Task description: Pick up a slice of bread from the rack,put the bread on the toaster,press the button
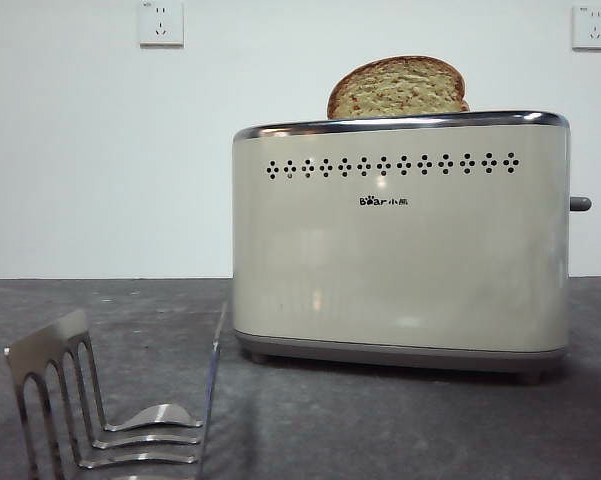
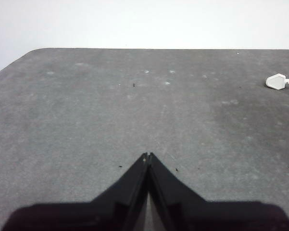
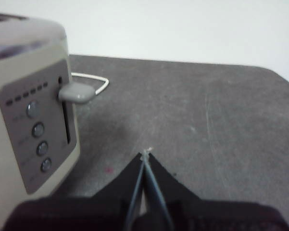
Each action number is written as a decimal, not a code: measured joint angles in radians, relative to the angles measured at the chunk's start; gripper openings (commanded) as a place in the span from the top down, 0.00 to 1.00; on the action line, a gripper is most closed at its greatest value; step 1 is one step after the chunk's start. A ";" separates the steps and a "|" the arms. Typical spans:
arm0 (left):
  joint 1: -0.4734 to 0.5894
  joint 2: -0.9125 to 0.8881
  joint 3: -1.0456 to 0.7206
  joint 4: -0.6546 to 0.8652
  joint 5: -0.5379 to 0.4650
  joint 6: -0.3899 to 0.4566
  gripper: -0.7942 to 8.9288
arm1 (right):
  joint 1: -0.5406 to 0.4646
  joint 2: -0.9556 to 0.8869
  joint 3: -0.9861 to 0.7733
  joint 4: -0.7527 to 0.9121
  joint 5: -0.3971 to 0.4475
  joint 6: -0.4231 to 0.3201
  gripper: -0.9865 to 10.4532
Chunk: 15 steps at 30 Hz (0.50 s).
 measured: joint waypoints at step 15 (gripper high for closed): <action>0.000 0.000 0.000 0.000 0.000 0.000 0.92 | 0.000 -0.003 0.000 -0.046 0.000 0.000 0.91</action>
